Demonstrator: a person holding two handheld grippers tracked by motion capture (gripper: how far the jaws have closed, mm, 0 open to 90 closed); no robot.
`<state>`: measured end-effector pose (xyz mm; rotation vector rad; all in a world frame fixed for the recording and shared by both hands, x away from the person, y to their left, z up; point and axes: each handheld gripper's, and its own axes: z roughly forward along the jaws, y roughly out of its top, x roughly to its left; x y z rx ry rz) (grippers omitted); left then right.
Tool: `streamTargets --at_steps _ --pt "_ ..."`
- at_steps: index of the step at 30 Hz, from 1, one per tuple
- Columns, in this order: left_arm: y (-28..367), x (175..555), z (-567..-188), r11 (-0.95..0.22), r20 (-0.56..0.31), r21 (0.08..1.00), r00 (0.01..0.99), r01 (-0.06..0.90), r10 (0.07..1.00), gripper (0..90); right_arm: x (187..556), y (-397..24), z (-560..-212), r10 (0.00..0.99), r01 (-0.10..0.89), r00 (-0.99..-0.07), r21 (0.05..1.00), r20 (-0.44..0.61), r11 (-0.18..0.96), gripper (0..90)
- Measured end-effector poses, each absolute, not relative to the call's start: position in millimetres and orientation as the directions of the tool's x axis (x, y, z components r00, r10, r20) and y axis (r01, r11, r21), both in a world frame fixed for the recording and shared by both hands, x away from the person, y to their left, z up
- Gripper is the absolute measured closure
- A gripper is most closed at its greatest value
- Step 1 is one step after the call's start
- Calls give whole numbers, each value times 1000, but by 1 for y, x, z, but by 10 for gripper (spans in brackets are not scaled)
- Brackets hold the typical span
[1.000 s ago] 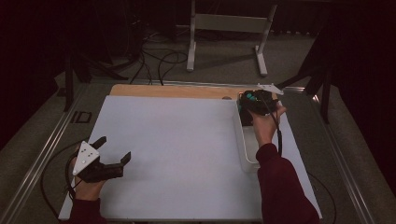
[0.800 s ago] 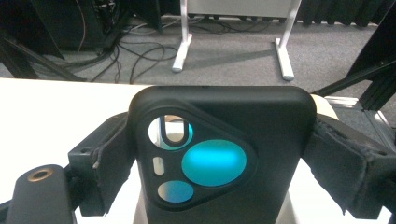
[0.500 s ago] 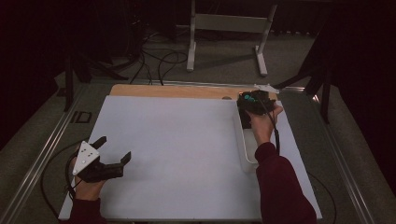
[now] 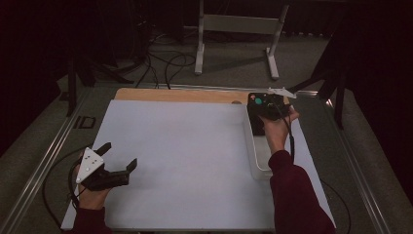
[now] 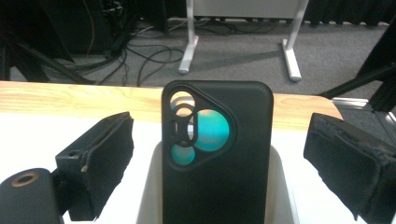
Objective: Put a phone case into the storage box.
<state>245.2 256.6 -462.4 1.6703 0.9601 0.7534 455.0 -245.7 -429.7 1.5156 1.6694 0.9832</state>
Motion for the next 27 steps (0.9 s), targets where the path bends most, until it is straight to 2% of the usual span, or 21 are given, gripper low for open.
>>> streamTargets --at_steps 8,12,27 --pt "255 245 -462 -162 27 958 486 238 874 0 439 -246 -423 988 456 -155 889 28 46 79" --pt "254 246 -463 -166 27 955 487 244 873 0 420 -246 -420 977 433 -200 901 70 24 79" --pt "247 248 -465 -192 34 943 495 273 868 0 348 -253 -422 947 363 -300 932 114 3 82"
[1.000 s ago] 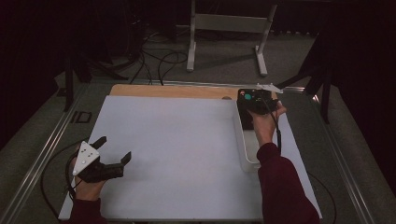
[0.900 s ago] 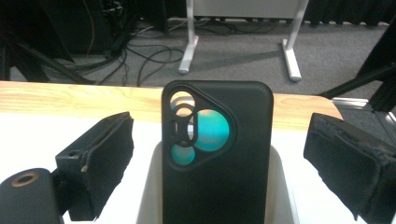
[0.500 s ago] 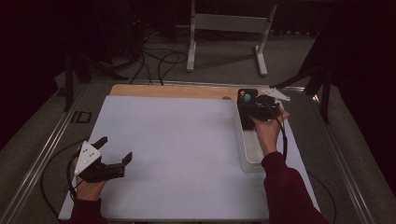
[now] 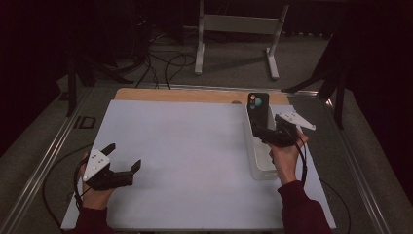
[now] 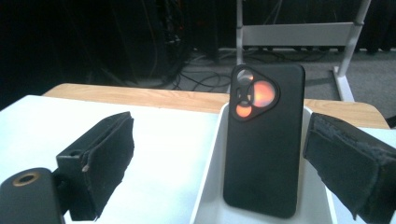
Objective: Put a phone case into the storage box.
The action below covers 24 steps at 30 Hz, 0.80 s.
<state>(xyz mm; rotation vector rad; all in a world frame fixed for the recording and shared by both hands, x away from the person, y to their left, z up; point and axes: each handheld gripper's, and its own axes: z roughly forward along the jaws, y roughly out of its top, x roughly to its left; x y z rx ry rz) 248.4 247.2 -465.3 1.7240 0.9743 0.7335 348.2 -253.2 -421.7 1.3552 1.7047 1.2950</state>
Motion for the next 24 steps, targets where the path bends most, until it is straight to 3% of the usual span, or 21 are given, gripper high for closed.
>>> streamTargets --at_steps 9,24 --pt "246 249 -467 -201 33 935 494 292 869 0 305 -253 -436 921 339 -388 936 48 94 91" --pt "245 246 -469 -230 54 929 508 291 860 0 263 -266 -457 879 269 -474 958 40 102 91"
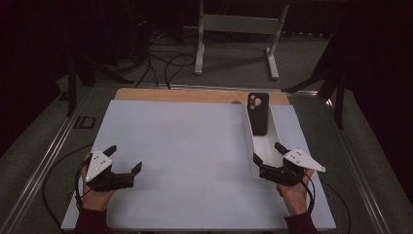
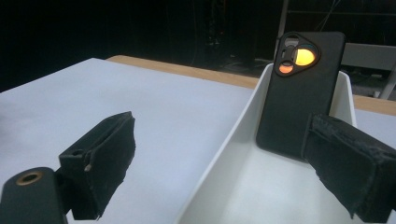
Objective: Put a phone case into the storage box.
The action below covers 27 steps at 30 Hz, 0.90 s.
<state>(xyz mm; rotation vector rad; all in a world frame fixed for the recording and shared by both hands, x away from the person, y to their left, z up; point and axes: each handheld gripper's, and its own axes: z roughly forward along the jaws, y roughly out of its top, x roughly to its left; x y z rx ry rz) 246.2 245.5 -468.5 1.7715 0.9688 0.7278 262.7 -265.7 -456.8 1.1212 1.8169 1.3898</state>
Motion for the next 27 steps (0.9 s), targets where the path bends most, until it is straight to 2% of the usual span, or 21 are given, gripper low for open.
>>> streamTargets --at_steps 27 --pt "244 244 -474 -243 58 925 524 291 849 0 249 -278 -462 858 234 -511 970 59 73 90"
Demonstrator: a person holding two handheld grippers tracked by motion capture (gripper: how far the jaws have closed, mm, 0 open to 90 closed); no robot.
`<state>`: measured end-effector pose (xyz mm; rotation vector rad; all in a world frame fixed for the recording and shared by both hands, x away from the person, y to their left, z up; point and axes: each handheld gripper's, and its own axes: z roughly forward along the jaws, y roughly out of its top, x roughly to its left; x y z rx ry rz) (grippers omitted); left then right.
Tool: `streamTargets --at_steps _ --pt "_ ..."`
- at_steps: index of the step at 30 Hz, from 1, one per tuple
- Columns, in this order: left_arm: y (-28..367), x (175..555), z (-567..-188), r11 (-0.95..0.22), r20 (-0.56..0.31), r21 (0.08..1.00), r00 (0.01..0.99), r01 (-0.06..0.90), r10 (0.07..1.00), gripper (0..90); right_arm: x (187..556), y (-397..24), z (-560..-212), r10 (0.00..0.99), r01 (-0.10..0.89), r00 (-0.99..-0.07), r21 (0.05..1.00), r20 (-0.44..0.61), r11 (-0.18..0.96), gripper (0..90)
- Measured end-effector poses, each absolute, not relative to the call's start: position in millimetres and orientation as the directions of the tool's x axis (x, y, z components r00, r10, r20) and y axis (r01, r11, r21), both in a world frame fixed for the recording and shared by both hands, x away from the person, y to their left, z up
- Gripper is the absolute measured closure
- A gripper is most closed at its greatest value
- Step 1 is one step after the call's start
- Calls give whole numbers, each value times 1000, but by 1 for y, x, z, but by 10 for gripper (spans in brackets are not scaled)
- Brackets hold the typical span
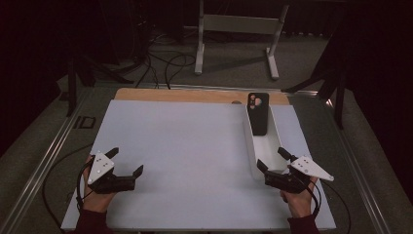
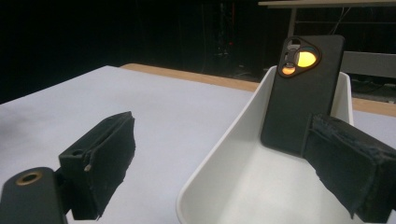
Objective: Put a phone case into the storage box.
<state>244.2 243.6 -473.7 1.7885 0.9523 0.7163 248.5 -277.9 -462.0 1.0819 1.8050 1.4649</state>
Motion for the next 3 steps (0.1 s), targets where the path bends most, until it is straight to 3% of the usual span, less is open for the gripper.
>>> streamTargets --at_steps 3 --pt "243 245 -474 -246 61 922 515 299 855 0 248 -278 -462 857 234 -512 970 60 72 90"
